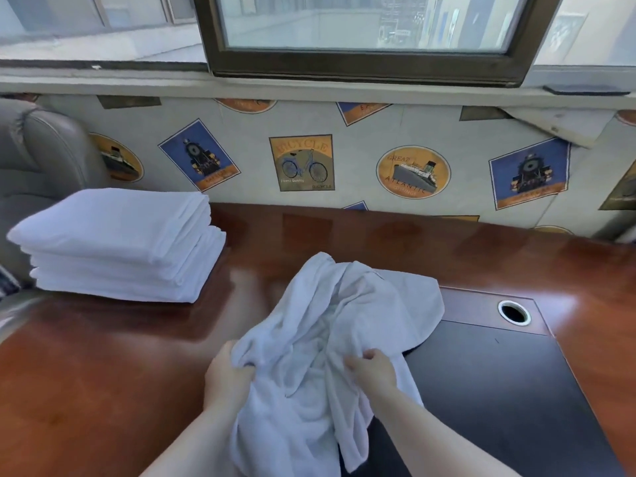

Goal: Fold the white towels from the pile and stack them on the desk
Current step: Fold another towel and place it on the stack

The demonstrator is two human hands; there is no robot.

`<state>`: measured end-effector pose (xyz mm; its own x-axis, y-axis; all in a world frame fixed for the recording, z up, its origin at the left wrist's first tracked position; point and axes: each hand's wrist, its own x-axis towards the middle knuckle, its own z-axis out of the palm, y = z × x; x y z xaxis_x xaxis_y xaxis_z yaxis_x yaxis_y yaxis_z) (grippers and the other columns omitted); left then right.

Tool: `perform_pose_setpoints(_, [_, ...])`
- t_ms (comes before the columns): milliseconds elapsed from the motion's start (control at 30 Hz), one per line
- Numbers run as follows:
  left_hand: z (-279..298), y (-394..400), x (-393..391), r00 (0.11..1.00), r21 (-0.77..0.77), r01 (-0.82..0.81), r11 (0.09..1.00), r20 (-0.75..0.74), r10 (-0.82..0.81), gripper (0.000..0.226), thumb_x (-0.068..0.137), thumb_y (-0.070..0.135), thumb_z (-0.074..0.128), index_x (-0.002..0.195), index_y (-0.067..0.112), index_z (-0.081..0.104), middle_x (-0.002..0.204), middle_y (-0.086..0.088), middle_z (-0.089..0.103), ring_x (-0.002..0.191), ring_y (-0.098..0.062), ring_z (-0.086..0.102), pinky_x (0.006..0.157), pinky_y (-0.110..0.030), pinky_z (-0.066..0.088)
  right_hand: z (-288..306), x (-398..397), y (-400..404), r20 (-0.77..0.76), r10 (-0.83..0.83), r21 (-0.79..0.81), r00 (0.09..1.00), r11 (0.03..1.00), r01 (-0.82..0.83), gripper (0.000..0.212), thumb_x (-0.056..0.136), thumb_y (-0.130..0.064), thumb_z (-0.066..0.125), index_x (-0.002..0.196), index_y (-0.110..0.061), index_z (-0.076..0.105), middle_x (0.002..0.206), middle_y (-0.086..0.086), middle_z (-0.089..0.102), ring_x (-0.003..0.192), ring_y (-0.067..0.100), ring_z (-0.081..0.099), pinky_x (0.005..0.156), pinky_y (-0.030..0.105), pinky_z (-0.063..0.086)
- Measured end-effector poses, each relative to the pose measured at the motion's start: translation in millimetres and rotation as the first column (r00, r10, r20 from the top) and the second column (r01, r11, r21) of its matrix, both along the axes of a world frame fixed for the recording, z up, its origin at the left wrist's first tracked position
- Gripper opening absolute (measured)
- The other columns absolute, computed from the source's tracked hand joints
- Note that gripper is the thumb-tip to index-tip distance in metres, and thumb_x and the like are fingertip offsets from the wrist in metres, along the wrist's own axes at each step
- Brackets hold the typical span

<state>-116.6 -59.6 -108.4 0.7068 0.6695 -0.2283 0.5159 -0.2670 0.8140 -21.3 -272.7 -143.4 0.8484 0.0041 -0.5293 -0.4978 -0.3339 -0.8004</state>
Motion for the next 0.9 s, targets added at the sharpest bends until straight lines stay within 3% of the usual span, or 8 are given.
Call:
perform_pose_setpoints(133, [9,26,50,0.992,0.191,0.107,0.976,0.052,-0.119,0.020,0.087,0.006,0.053,0.095,0.022,0.060,0.085,0.004,0.065,0.082,-0.024,0.062,0.061,-0.026,0.040,40,40,-25,-0.029,-0.272,0.327,0.962,0.907,0.267,0.003,0.090,-0.011,0.054,0.091,-0.013,0.052,0.079,0.003,0.051,0.071,0.020,0.047,0.064,0.030,0.042])
perform_pose_setpoints(267, [36,41,113,0.970,0.301,0.036,0.953,0.218,-0.105,0.030,0.091,0.009,0.049,0.116,0.017,0.063,0.107,0.000,0.065,0.094,-0.022,0.058,0.080,-0.028,0.041,112,60,-111,-0.059,-0.637,0.795,0.768,0.435,0.422,0.012,0.074,-0.010,0.060,0.073,-0.016,0.070,0.073,-0.001,0.068,0.061,0.014,0.065,0.053,0.024,0.053])
perform_pose_setpoints(367, [64,23,162,0.909,0.255,-0.003,0.967,0.404,-0.104,0.034,0.092,0.011,0.050,0.123,0.019,0.060,0.111,0.007,0.059,0.100,-0.015,0.054,0.086,-0.021,0.038,165,38,-114,0.319,-0.461,0.736,0.828,0.671,0.090,0.024,0.021,-0.028,0.080,0.035,-0.032,0.061,0.049,-0.019,0.050,0.042,-0.002,0.045,0.049,0.016,0.041])
perform_pose_setpoints(433, [87,1,195,0.854,0.199,0.005,0.980,0.509,-0.108,0.033,0.091,0.010,0.052,0.122,0.017,0.060,0.109,0.009,0.058,0.101,-0.014,0.055,0.081,-0.009,0.035,160,36,-108,0.357,-0.353,0.694,0.865,0.720,0.008,0.025,0.046,-0.013,0.065,0.039,-0.032,0.050,0.053,-0.011,0.038,0.052,0.006,0.028,0.055,0.020,0.025])
perform_pose_setpoints(567, [159,-38,256,0.700,-0.087,0.081,0.993,0.714,0.005,0.036,0.085,0.012,0.053,0.120,0.013,0.059,0.109,0.002,0.062,0.101,-0.016,0.059,0.082,-0.015,0.044,91,30,-110,-0.118,-0.582,0.740,0.805,0.489,0.462,0.027,0.088,-0.015,0.051,0.108,-0.008,0.067,0.097,0.012,0.069,0.089,0.029,0.067,0.081,0.040,0.053])
perform_pose_setpoints(733, [213,-70,289,0.494,-0.020,0.228,0.973,0.864,-0.098,0.036,0.079,0.020,0.053,0.113,0.032,0.051,0.110,0.011,0.060,0.100,0.001,0.058,0.081,-0.007,0.045,67,6,-89,-0.194,-0.490,0.645,0.850,0.589,0.487,0.042,0.080,-0.006,0.053,0.044,-0.024,0.065,0.058,-0.003,0.064,0.052,0.012,0.063,0.049,0.026,0.047])
perform_pose_setpoints(800, [181,-84,289,0.543,0.116,0.366,0.923,0.779,-0.314,0.044,0.084,0.016,0.059,0.126,0.022,0.048,0.122,0.003,0.057,0.111,-0.008,0.056,0.092,-0.015,0.046,66,4,-86,-0.140,-0.466,0.658,0.874,0.616,0.433,0.041,0.081,-0.005,0.055,0.049,-0.026,0.069,0.063,-0.003,0.069,0.054,0.013,0.066,0.046,0.026,0.048])
perform_pose_setpoints(900, [102,-100,251,0.607,0.141,0.740,0.658,0.280,-0.743,0.063,0.085,0.009,0.071,0.141,0.014,0.042,0.130,-0.002,0.053,0.126,-0.024,0.048,0.095,-0.012,0.039,69,5,-78,-0.074,-0.410,0.699,0.909,0.629,0.340,0.031,0.084,-0.006,0.059,0.065,-0.021,0.077,0.081,0.004,0.075,0.075,0.017,0.073,0.060,0.030,0.056])
